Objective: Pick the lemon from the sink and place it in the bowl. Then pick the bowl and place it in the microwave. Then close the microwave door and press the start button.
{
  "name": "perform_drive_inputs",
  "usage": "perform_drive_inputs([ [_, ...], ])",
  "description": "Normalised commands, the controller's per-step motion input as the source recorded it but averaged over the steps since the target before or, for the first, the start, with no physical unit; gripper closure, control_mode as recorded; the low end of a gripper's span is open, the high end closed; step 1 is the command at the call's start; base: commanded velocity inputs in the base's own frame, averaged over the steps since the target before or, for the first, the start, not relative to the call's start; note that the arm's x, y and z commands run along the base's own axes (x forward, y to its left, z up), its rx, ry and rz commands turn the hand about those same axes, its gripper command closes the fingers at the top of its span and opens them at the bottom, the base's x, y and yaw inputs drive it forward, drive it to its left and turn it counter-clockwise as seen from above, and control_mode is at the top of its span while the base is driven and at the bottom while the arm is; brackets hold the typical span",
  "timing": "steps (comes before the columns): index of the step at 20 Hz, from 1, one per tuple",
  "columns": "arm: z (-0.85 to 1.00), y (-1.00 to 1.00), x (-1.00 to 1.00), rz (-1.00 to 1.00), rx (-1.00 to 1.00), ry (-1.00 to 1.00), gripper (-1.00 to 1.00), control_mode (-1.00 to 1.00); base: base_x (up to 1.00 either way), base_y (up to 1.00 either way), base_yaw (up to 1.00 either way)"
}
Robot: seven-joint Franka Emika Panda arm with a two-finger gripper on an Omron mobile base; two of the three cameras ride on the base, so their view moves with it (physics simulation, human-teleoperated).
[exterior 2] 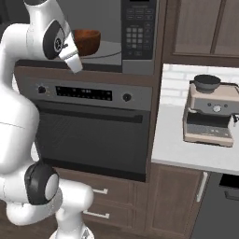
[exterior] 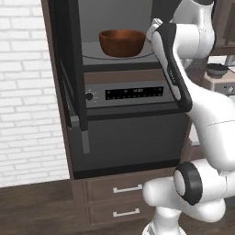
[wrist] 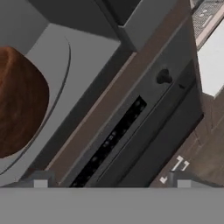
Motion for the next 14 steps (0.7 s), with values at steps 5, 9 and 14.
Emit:
perform_drive_inputs([
  [5,-0.98,0.15,-1.0,0.21,-0.05,-0.05,-1.0,-1.0,0.0,0.0,0.0],
  [9,-1.0,0.45,-0.83,0.39,-0.12,0.05,-1.0,-1.0,0.0,0.0,0.0],
  [14,-0.75,0.48,-0.8,0.58,-0.14,-0.05,-1.0,-1.0,0.0,0.0,0.0],
])
